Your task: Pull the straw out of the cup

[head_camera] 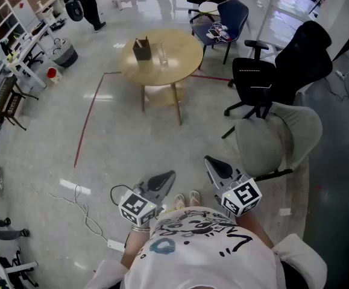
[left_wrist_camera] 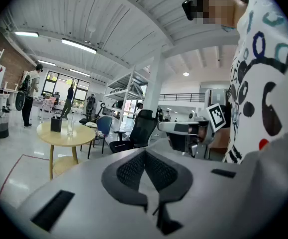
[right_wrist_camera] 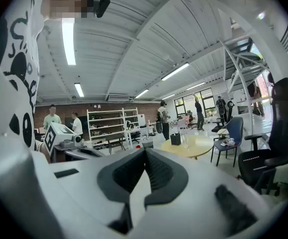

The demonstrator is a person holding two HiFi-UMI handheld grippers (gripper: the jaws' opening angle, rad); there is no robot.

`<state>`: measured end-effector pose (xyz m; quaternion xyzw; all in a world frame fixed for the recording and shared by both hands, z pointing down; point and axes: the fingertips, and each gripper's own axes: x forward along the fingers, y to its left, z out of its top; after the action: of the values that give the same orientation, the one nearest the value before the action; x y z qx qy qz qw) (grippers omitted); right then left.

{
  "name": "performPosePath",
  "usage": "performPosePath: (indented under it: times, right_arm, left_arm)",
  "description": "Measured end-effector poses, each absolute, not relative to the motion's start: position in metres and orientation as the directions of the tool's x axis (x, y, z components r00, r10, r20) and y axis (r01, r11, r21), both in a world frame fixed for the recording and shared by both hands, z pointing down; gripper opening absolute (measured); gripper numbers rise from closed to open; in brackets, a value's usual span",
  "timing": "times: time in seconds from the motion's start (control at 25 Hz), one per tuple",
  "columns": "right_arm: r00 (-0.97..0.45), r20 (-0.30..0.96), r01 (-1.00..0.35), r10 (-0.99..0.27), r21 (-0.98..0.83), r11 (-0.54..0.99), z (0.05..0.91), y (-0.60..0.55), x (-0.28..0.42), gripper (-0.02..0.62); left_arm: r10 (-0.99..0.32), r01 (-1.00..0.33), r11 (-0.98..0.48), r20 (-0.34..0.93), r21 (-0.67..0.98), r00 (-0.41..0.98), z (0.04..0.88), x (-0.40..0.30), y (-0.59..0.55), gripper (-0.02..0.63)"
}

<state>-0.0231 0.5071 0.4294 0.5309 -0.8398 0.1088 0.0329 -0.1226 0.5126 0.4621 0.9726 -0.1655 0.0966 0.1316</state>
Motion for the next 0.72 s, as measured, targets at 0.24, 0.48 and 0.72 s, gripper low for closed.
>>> performPosePath:
  times: [0.24,0.48,0.72]
  right_arm:
    - [-0.443,0.185,-0.895,-0.877,-0.145,0.422,0.429,0.501,-0.032,0.025]
    - [-0.467,0.184,-0.88,-0.865,-0.19,0.435,0.438,0.488,-0.048,0.025]
    - [-0.474,0.23,-0.878,-0.85,-0.199,0.436,0.452,0.471,-0.064,0.026]
  left_arm:
    - [-0.291,-0.343,-0.909,0.229,0.238,0.929,0.458,-0.129,0.503,0.015]
    - [-0.282,-0.336,-0.904,0.223,0.263,0.933,0.468,-0.142,0.495,0.015]
    - [-0.296,-0.357,-0.891,0.235,0.28,0.926,0.482,-0.162,0.477,0.014]
